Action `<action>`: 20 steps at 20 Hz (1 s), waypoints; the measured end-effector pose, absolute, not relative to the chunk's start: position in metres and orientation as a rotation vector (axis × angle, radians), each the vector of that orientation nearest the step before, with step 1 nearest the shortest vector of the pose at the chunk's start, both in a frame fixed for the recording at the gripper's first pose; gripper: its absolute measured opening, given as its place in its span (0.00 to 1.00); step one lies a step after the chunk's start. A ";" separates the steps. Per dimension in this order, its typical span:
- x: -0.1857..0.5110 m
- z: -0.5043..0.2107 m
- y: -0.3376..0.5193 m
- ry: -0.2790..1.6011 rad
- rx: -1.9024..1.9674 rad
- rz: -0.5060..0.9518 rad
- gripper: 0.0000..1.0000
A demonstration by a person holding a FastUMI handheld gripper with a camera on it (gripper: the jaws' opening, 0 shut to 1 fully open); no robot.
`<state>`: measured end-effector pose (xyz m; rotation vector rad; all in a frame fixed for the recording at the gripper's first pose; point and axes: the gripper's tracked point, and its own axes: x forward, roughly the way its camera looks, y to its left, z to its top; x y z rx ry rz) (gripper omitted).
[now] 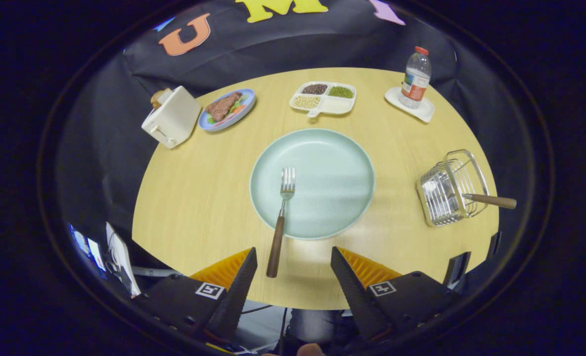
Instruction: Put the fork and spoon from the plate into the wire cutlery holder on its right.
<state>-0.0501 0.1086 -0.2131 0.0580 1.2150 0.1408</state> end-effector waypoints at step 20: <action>-0.045 -0.261 0.129 1.248 0.019 0.077 0.01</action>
